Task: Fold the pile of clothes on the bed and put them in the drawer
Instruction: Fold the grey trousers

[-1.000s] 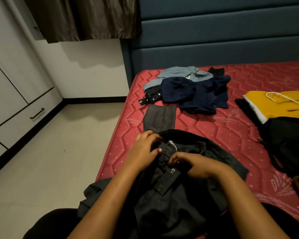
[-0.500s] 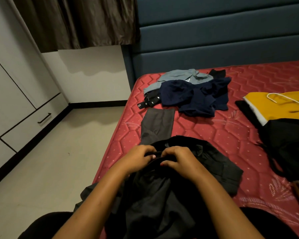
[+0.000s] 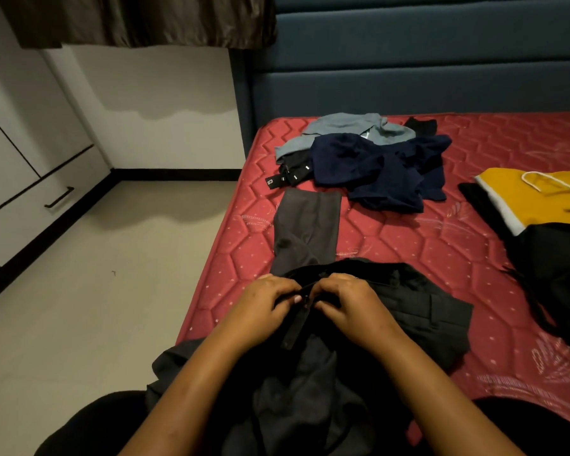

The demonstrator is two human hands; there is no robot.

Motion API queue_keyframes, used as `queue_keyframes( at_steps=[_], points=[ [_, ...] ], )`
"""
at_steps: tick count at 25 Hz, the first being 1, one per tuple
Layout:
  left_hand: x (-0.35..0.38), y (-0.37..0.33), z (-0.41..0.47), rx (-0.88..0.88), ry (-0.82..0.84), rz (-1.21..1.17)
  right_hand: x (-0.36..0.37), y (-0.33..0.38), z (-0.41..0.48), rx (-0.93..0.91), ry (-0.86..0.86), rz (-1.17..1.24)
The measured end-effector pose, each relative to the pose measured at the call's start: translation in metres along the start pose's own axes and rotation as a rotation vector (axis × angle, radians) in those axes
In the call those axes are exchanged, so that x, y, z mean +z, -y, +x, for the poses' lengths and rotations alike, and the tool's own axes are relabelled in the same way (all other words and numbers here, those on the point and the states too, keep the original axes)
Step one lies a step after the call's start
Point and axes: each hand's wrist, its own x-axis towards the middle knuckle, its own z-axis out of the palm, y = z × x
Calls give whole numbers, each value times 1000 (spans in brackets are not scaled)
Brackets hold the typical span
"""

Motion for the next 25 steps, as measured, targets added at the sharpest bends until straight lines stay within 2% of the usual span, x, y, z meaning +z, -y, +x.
queue_keyframes(
  at_steps=[3,6,16,25],
  points=[
    [0,13,4,50,-14,59,5,0,7,6,24,-9],
    [6,26,3,10,2,119,11,3,14,22,76,1],
    [4,18,7,41,30,160,7,5,10,103,4,40],
    [7,18,0,31,41,121,6,1,10,163,60,118]
  ],
)
